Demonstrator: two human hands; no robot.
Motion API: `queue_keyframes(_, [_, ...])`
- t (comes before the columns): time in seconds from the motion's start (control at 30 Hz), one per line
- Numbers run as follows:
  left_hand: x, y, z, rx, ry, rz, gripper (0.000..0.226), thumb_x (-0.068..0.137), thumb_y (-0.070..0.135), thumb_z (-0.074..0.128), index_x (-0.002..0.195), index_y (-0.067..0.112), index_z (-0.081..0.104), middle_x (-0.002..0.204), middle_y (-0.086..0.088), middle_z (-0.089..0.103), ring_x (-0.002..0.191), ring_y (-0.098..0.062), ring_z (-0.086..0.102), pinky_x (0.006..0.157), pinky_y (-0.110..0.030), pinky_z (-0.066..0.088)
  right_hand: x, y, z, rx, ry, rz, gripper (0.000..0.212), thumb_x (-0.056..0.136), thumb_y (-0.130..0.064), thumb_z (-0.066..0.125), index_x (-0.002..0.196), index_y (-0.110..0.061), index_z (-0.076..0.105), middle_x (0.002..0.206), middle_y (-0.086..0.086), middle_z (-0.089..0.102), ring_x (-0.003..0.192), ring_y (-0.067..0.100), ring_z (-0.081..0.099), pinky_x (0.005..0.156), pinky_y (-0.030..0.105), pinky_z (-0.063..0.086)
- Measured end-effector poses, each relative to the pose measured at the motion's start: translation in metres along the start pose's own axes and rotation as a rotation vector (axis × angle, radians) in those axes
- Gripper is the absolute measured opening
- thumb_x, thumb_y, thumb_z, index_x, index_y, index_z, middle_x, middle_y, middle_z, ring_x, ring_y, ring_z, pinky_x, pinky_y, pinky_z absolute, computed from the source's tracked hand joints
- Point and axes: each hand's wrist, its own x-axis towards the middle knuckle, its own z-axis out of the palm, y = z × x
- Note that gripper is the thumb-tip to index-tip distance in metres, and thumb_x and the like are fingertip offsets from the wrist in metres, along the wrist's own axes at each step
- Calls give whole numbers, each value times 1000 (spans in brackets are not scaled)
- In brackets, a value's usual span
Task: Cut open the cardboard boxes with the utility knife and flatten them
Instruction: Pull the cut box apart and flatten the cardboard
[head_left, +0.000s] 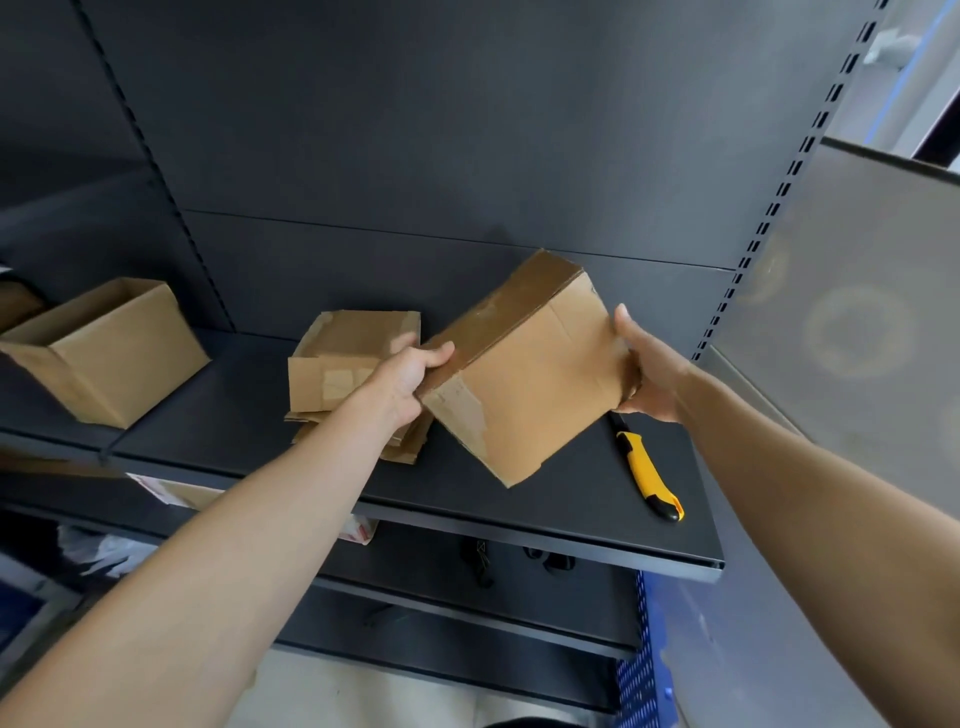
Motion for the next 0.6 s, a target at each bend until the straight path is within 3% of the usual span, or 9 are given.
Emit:
queue_keyframes(0.03, [2, 1, -3, -11, 30, 29, 71, 87, 11, 68, 145, 26, 29, 126, -10, 54, 95, -26, 62, 68, -39, 54, 2, 1, 0, 6, -20, -1, 65, 77, -75, 51, 111, -20, 52, 116, 2, 56, 107, 24, 56, 102, 50, 43])
queue_keyframes(0.1, [8, 4, -8, -21, 75, 55, 82, 83, 12, 73, 148, 21, 24, 131, -10, 53, 103, -27, 61, 79, -43, 54, 5, 3, 0, 15, 0, -15, 65, 79, -75, 48, 112, -18, 50, 109, -2, 55, 101, 20, 57, 101, 49, 44])
queue_keyframes(0.17, [18, 6, -15, 12, 157, 106, 81, 77, 13, 78, 144, 14, 32, 131, -9, 56, 107, -25, 60, 90, -41, 51, 8, 3, 1, 53, 56, -43, 70, 79, -73, 50, 119, -17, 42, 106, -4, 52, 97, 18, 57, 99, 51, 45])
queue_keyframes(0.27, [28, 12, -24, 158, 368, 219, 74, 80, 13, 76, 140, 13, 34, 132, -5, 53, 115, -24, 54, 97, -38, 45, 9, -2, 3, 112, 26, -31, 83, 70, -74, 59, 128, -18, 38, 119, 3, 50, 103, 24, 57, 97, 55, 47])
queue_keyframes(0.33, [31, 18, -29, 111, 441, 253, 68, 82, 11, 73, 138, 16, 34, 131, -6, 51, 113, -25, 54, 98, -41, 46, 11, -5, 9, -61, 7, 0, 93, 62, -72, 67, 126, -7, 47, 124, 6, 54, 106, 27, 60, 94, 51, 50])
queue_keyframes(0.43, [35, 24, -34, 101, 470, 297, 68, 85, 14, 71, 140, 19, 32, 132, -4, 49, 113, -24, 53, 99, -40, 45, 9, -10, 32, -324, 30, -51, 67, 73, -54, 72, 122, -10, 58, 114, 6, 65, 99, 23, 64, 80, 37, 54])
queue_keyframes(0.5, [40, 31, -42, 96, 455, 299, 73, 86, 21, 71, 144, 17, 28, 134, -3, 48, 118, -24, 52, 97, -37, 44, 16, -13, 47, -306, 71, -84, 66, 79, -38, 74, 134, -10, 51, 117, 5, 65, 102, 24, 63, 84, 36, 51])
queue_keyframes(0.6, [47, 37, -59, 161, 305, 182, 78, 81, 35, 75, 144, 16, 33, 131, -3, 53, 107, -25, 58, 81, -39, 52, 29, -15, 75, -179, 171, -136, 69, 84, -29, 73, 142, -9, 42, 123, 6, 60, 106, 25, 60, 86, 38, 52])
